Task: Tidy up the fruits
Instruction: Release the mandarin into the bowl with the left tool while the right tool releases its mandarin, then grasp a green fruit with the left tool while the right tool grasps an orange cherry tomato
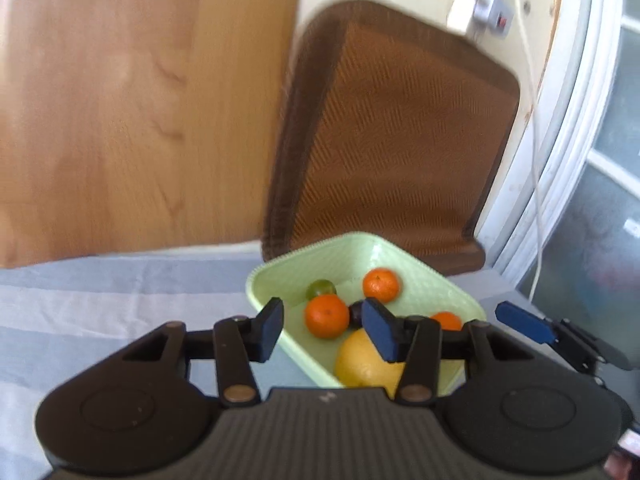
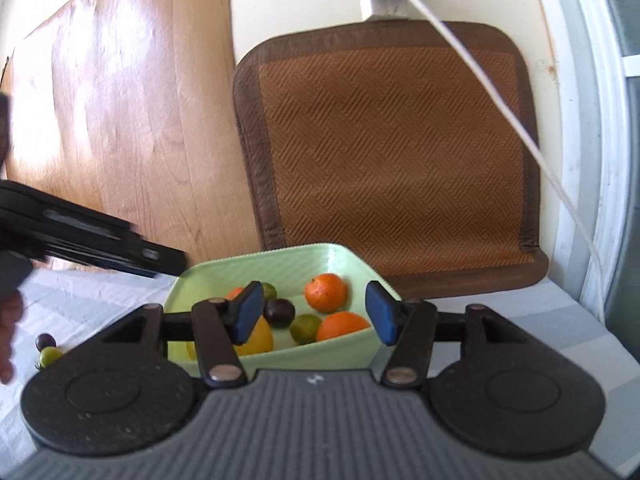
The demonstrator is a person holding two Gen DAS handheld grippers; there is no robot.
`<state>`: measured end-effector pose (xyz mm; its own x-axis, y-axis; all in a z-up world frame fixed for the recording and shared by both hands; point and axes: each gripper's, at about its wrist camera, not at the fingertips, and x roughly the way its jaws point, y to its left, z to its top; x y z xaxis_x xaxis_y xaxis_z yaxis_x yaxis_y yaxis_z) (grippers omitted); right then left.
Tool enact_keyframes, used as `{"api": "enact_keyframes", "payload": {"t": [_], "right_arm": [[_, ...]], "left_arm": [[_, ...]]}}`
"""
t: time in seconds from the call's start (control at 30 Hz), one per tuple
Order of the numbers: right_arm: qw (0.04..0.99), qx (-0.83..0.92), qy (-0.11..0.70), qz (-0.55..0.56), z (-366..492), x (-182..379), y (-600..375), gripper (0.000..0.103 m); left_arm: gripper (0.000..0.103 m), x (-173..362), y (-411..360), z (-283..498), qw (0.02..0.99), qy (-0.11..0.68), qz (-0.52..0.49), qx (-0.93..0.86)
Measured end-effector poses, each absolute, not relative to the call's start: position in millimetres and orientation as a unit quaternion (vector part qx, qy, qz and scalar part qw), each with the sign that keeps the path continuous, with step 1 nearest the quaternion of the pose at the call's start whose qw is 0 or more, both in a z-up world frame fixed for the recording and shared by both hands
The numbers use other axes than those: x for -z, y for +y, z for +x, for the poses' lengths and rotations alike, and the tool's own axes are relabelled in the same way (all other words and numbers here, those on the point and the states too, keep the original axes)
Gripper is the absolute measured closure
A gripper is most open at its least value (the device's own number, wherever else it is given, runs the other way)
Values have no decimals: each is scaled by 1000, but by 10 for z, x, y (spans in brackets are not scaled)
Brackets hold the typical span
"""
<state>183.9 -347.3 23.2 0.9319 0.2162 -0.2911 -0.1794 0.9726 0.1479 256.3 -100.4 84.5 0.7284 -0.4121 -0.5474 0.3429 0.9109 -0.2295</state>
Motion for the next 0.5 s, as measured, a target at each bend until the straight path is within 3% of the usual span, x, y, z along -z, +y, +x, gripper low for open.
{"api": "enact_keyframes", "payload": {"t": [0.17, 0.27, 0.5], "right_arm": [[983, -93, 134, 86, 1770, -266, -3561, 46], [979, -97, 145, 106, 1724, -300, -3552, 52], [958, -190, 185, 105, 1346, -333, -3102, 52]], "left_arm": [[58, -932, -364, 2012, 942, 282, -76, 166], [58, -819, -60, 1764, 949, 284, -66, 124], [58, -564, 159, 1646, 943, 304, -76, 112]]}}
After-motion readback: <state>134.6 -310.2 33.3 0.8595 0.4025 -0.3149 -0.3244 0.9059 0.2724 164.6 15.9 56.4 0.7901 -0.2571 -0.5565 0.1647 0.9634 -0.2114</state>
